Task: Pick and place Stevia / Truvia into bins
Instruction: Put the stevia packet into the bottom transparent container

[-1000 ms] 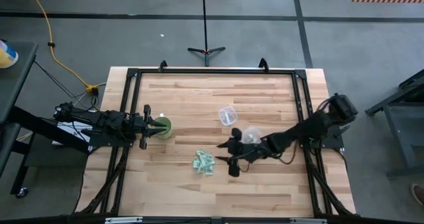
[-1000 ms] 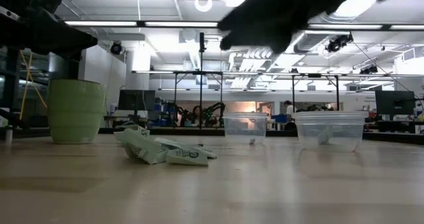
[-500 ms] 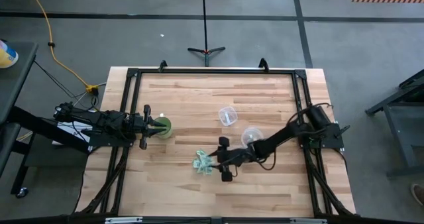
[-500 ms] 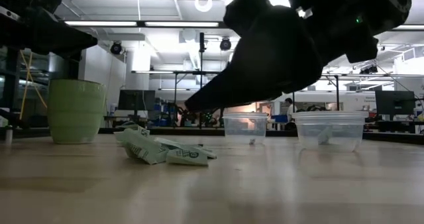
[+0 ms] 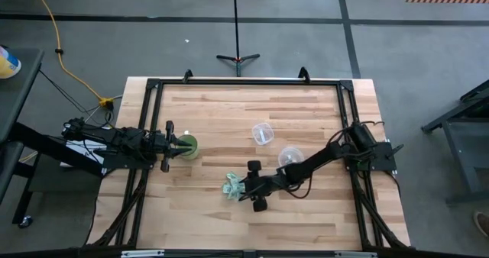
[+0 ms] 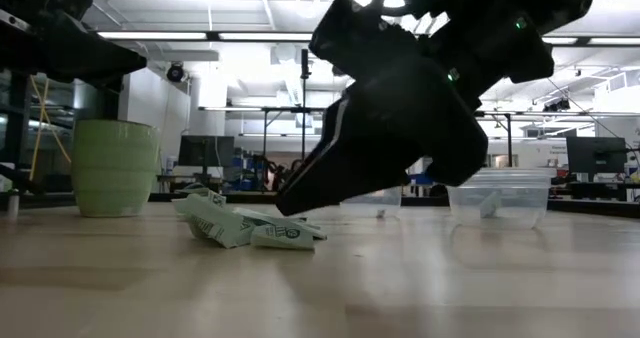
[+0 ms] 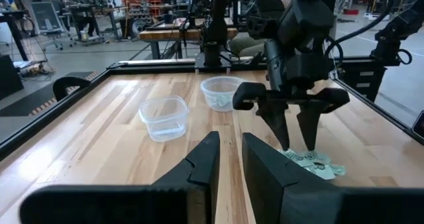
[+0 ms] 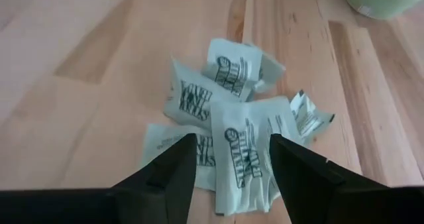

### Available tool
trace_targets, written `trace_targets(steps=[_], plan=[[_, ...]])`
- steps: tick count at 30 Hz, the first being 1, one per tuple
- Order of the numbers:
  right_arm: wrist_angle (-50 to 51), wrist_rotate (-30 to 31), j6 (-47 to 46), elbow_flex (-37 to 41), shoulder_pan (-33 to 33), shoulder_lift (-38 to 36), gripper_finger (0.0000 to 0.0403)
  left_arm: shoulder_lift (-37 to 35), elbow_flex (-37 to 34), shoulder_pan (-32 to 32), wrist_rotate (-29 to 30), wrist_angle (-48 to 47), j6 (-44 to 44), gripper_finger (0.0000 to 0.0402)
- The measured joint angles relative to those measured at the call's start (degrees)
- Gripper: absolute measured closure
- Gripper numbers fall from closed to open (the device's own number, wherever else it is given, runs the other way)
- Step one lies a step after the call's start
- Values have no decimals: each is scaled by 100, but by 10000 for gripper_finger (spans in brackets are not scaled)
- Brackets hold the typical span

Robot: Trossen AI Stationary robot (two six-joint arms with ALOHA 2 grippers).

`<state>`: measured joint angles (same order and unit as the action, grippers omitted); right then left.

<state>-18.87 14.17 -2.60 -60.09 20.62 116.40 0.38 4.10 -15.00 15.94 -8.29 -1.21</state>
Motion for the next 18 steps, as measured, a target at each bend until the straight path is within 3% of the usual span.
trace_targets(steps=[6,18], plan=[[517,-36,-53,1,0,0,234,0,-2,0,4,2,0,302],[491,-42,-144,-1,0,-2,273,0,0,-1,14,0,0,302]])
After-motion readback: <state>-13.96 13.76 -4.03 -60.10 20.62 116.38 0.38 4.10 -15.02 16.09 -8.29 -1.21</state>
